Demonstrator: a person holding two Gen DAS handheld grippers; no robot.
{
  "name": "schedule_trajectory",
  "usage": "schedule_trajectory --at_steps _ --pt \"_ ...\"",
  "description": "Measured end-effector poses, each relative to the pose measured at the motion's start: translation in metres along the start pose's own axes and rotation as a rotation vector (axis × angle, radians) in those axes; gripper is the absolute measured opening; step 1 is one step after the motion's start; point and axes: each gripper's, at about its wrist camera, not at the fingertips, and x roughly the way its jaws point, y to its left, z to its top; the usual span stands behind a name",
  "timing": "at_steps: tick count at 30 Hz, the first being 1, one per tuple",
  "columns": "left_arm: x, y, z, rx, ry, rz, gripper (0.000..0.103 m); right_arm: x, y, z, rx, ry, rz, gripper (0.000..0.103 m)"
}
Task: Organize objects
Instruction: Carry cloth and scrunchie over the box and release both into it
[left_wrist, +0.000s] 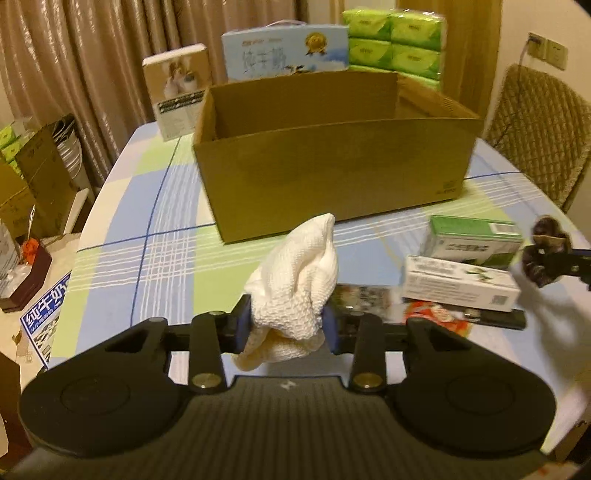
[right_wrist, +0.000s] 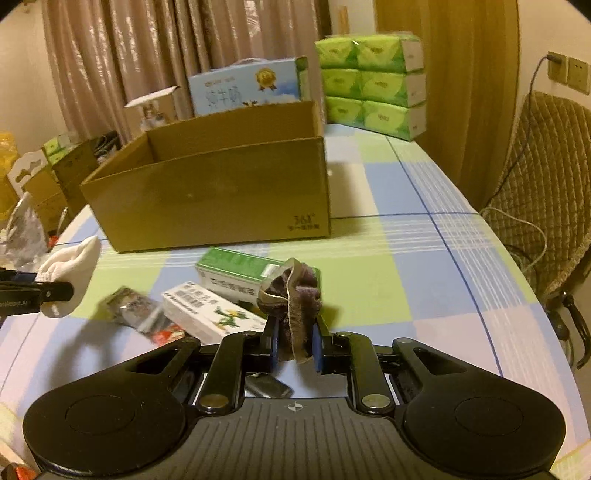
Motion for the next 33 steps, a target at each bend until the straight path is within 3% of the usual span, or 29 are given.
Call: schedule_trajectory --at_steps 15,33 --pt "-0.051 -0.039 0.002 -0.016 -0.026 -0.024 0.034 -0.03 0.021 0.001 -0.034 -0.038 0.046 0.014" --pt "-0.077 -0.057 0.004 -0.036 -0.042 -0.041 0.034 -0.061 0.023 0.002 -0.049 -0.056 0.047 0.014"
